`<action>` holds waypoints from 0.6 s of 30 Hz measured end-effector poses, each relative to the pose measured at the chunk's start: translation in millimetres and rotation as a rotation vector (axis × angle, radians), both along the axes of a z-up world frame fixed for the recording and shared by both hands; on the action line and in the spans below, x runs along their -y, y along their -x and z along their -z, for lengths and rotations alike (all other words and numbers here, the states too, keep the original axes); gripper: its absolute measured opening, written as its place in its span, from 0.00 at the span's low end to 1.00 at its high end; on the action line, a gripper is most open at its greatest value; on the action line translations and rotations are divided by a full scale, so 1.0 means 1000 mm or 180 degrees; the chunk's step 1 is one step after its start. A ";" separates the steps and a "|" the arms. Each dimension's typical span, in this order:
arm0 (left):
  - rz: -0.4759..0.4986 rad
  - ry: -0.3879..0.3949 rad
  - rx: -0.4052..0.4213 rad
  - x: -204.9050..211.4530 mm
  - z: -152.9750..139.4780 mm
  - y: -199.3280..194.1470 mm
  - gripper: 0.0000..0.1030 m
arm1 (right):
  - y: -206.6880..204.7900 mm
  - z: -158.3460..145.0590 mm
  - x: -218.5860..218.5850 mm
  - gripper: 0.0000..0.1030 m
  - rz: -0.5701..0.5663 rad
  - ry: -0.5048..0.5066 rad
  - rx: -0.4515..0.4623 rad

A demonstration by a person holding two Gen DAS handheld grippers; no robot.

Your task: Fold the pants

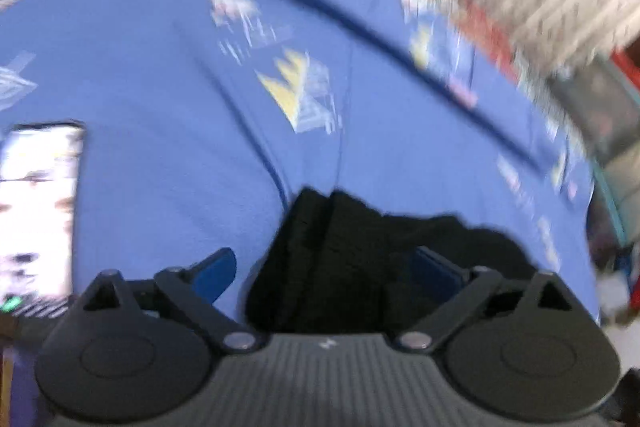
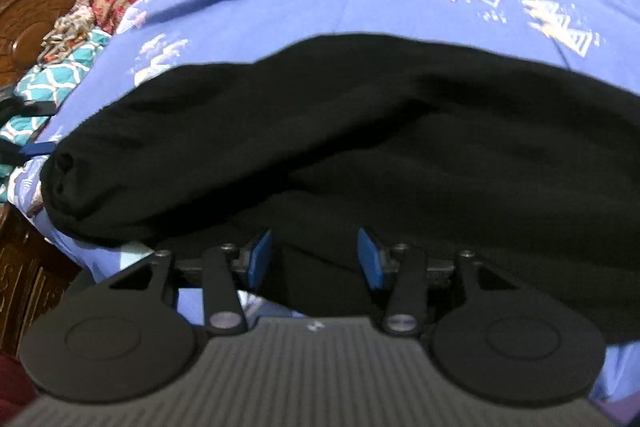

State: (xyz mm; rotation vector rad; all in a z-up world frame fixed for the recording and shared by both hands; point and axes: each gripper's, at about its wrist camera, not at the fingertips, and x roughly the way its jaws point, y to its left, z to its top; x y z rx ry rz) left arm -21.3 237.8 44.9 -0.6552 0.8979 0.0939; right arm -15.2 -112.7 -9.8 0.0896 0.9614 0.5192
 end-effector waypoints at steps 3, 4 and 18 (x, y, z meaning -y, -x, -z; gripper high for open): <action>0.0206 0.0103 -0.0186 0.024 0.031 -0.025 0.39 | 0.009 0.001 -0.004 0.49 0.0014 0.0057 0.0044; 0.0228 -0.0149 -0.0148 0.035 0.028 -0.030 0.31 | 0.009 0.002 -0.005 0.49 0.0028 0.0073 0.0048; -0.0954 0.0008 0.0205 -0.028 0.014 0.000 0.59 | 0.006 -0.010 -0.014 0.52 -0.0029 -0.0087 0.0069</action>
